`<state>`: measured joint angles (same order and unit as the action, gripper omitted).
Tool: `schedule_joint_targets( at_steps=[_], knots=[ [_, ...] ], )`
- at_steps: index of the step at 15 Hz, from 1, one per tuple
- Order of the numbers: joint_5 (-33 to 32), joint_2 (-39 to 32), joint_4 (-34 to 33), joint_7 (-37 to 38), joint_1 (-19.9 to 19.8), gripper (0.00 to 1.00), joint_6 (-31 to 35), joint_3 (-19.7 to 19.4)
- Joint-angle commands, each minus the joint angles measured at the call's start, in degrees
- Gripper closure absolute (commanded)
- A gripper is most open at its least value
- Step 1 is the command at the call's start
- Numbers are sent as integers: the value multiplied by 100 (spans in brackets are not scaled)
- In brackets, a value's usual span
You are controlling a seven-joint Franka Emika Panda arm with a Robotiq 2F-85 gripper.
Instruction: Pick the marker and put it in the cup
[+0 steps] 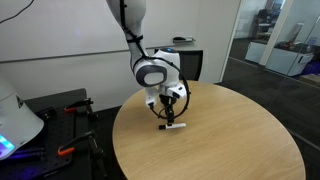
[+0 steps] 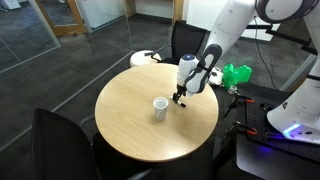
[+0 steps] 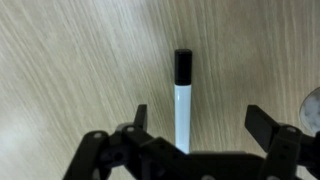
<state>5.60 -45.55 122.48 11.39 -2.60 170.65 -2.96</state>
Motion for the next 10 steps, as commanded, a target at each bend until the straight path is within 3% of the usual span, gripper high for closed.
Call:
schedule_joint_targets(
  at_steps=[1, 7, 10],
  knots=[
    [105, -304, -323, -8, 57, 0, 101, -70],
    [102, -666, -762, 40, 102, 0, -11, -176],
    [99, -799, -952, 47, 109, 11, -79, -216]
  ],
)
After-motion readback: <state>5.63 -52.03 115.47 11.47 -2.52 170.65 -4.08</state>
